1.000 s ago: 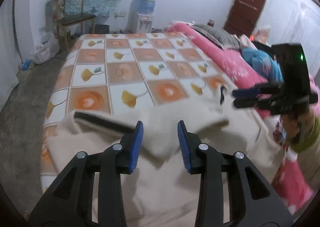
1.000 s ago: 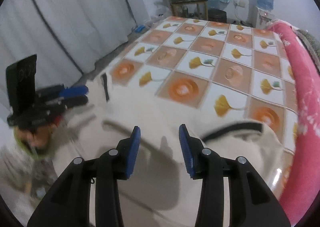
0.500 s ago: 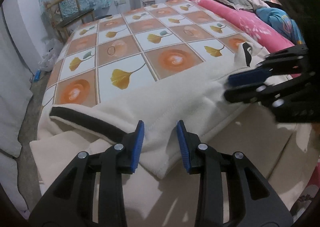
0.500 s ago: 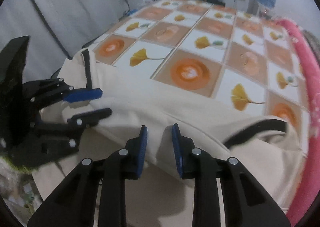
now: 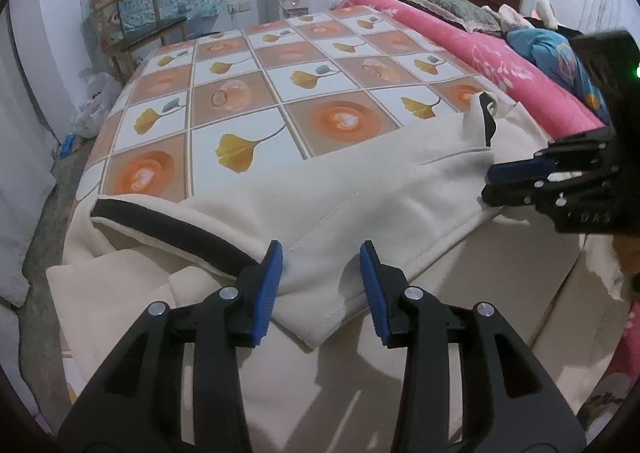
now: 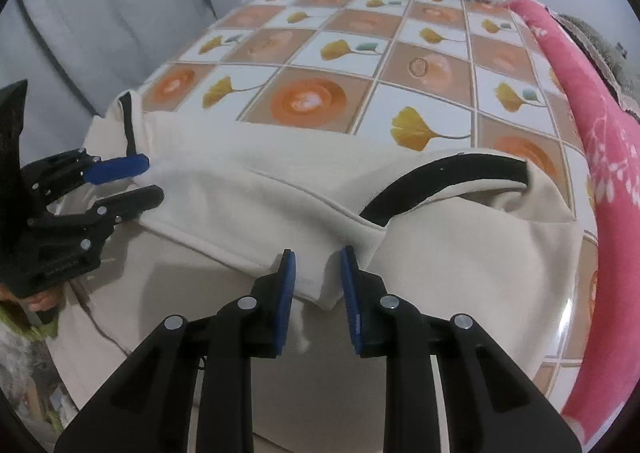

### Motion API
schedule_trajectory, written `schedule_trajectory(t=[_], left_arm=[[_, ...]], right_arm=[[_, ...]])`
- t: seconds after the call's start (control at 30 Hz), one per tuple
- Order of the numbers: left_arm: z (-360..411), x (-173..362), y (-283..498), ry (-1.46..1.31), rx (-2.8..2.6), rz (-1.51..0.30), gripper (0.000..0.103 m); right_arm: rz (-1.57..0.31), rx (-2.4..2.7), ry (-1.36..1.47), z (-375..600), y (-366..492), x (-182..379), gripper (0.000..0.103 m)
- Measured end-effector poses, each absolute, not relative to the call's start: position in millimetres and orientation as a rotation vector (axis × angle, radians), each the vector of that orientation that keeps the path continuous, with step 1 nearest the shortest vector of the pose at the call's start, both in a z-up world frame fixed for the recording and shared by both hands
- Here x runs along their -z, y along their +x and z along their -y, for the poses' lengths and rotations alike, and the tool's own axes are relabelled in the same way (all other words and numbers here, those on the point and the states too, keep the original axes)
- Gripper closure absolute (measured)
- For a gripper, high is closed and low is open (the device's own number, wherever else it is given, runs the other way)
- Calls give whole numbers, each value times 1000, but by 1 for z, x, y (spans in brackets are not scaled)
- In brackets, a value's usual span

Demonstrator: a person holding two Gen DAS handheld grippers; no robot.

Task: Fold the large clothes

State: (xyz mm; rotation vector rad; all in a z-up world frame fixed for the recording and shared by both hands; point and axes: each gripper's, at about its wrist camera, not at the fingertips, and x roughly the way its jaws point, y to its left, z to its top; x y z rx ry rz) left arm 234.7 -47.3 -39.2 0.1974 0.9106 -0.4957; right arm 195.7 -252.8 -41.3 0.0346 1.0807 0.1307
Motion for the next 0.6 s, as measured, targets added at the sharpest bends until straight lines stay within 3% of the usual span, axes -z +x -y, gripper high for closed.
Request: schedule_trajectory(t=[0.13,0.47,0.6], left_arm=[[41,24,231,149,476,-953,50],[-31,-18,166,9,382,-932,40],[-71,-18,123,-79,314,-897,38]], right_arm=[[-1045,-73,13,248,179,17,74],[-914,-173,22,212,112,-23,42],[-915,-213,12,190,90,-12,38]])
